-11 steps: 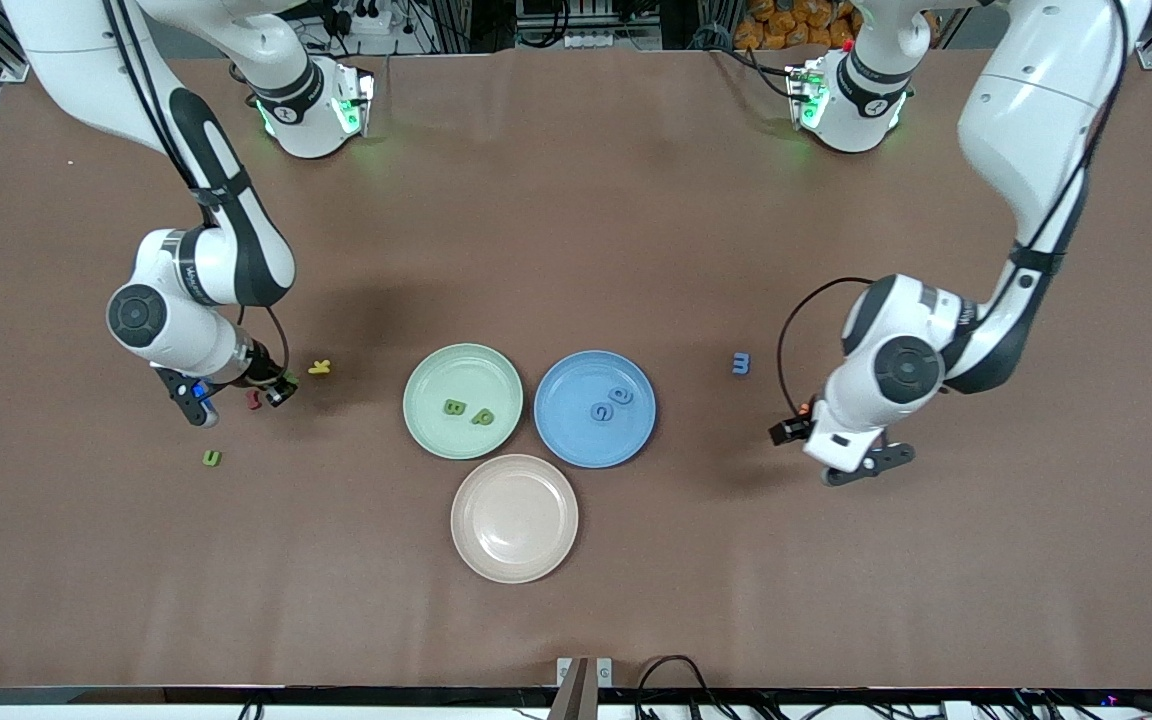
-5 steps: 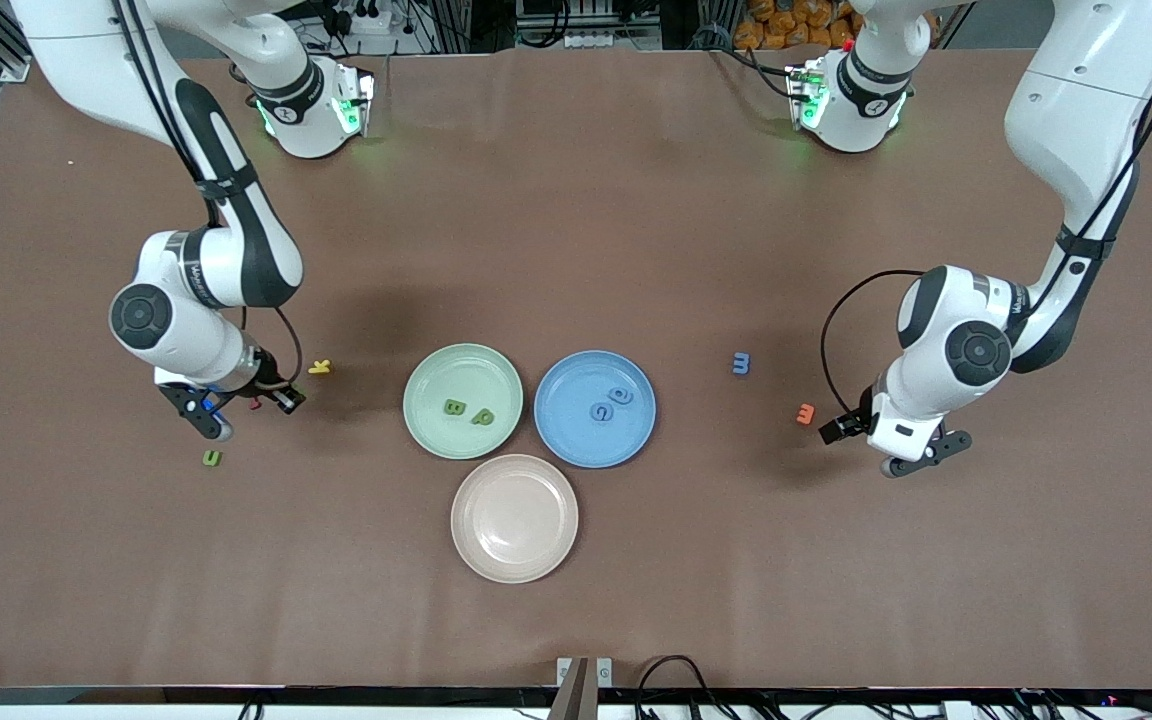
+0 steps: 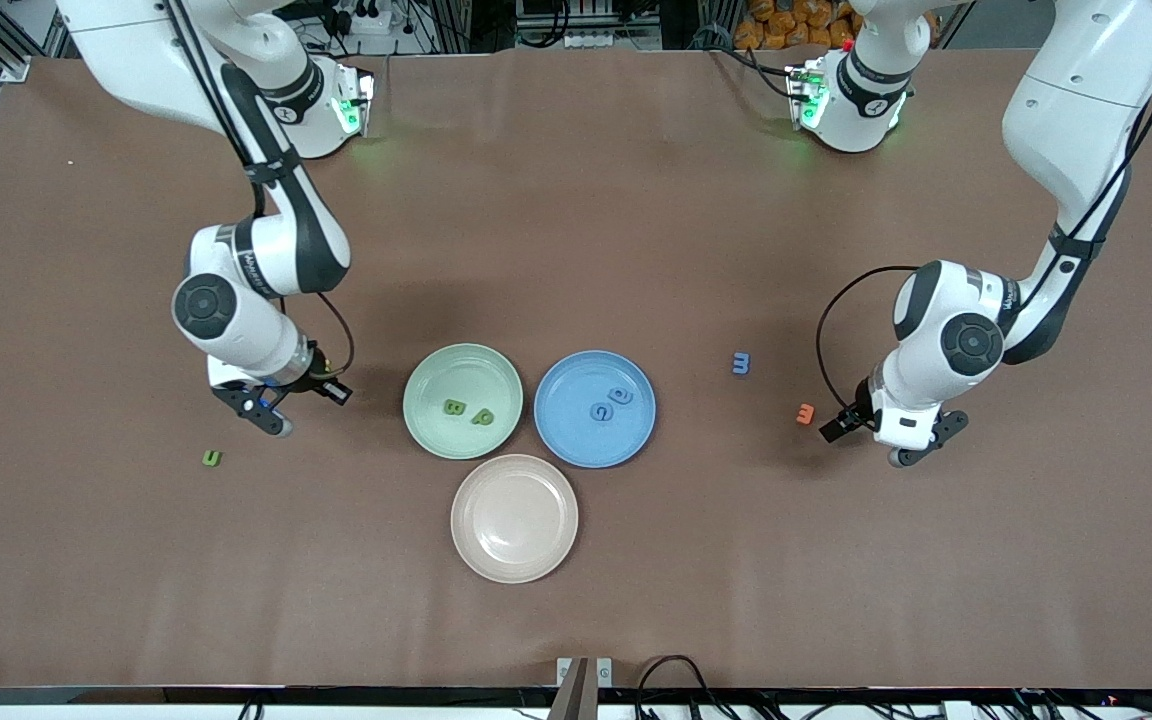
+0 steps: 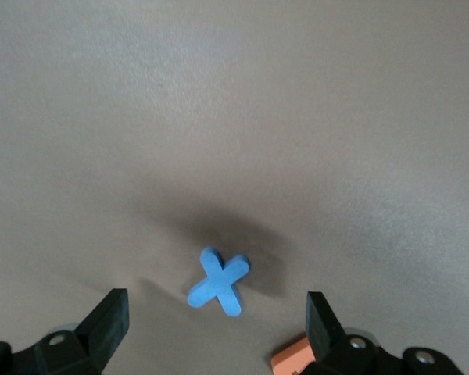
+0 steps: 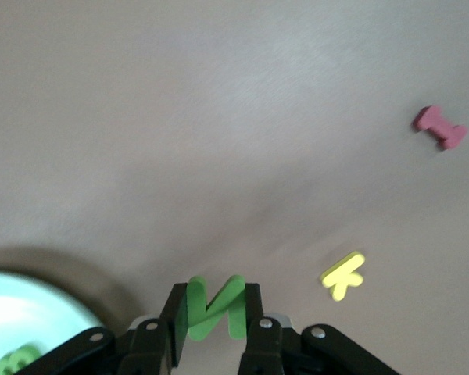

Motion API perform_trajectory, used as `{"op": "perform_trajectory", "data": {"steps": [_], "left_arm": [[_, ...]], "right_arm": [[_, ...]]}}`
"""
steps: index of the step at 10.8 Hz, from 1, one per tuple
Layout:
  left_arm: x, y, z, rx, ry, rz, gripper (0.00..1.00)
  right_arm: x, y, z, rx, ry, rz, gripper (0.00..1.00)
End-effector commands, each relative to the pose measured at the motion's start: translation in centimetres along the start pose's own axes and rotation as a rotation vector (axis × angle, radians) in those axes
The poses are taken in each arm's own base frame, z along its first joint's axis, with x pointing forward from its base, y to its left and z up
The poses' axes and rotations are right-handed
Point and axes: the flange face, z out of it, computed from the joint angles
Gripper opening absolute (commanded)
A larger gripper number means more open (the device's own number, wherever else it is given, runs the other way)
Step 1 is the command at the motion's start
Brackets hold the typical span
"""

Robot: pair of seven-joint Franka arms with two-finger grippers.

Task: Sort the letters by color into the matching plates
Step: 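Grasp green N with the right gripper while the left gripper grasps blue X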

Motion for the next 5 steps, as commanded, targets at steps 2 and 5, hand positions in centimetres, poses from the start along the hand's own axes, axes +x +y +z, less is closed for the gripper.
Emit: {"op": "perform_trajectory", "data": {"steps": [2,5], "left_arm": [[-0.6,-0.1,0.8,0.026,0.031,0.003,1.00],[0.0,-0.8,1.3,0.041,0.043,0.024,1.00]], "right_arm": [[-3.6,-5.5,0.3,0.001,0.008,-0.113,0.19],[-5.2,-9.6,0.4,0.019,0.029,-0.170,0.19]]}}
